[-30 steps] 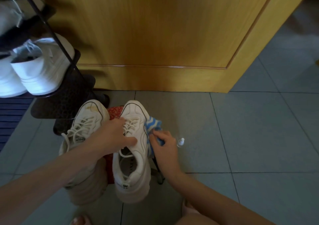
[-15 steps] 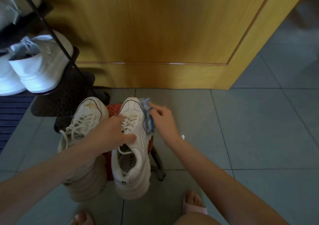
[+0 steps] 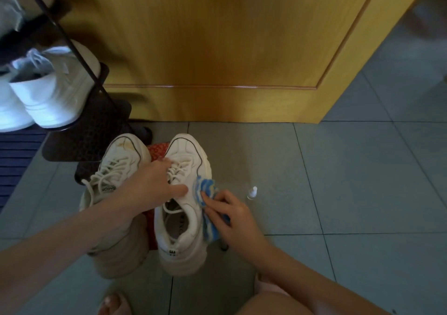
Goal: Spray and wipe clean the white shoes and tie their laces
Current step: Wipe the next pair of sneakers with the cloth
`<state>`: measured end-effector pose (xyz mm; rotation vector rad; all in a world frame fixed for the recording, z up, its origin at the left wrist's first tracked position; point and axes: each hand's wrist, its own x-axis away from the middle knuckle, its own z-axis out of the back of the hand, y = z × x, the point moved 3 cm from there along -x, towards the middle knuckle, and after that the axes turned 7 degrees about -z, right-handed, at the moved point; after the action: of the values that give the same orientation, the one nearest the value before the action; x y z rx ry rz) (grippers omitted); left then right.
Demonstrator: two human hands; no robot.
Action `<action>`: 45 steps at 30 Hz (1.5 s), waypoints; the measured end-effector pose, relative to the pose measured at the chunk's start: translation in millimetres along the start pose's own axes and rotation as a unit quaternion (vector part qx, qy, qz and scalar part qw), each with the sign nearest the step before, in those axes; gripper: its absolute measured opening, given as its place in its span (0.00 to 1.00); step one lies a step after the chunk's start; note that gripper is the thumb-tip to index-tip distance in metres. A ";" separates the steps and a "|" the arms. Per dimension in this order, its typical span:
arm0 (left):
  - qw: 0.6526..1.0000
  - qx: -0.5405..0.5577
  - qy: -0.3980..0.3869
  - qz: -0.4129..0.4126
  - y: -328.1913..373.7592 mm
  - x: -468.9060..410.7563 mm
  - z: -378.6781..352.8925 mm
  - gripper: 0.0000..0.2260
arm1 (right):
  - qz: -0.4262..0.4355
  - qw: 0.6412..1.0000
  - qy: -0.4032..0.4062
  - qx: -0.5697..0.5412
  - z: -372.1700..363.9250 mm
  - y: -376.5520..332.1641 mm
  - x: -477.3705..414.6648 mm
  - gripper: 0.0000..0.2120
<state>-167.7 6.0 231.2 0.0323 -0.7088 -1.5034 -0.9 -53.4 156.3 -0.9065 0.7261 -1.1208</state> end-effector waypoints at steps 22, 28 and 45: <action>1.000 -0.002 -0.004 -0.003 -1.1 0.3 -0.2 0.34 | 0.002 0.996 -0.090 -0.025 -0.8 -11.5 14.5 0.14; 1.000 0.016 -0.008 0.006 0.0 2.3 1.3 0.32 | -0.022 0.997 -0.078 0.021 37.4 -17.2 -6.8 0.15; 1.000 -0.001 -0.002 -0.006 0.2 1.5 -0.3 0.31 | 0.000 0.990 -0.136 -0.021 7.6 -20.3 -6.5 0.17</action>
<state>-167.6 4.5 231.6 0.0325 -0.7107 -1.5152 -5.0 -48.8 178.1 -1.0712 0.5267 -0.9611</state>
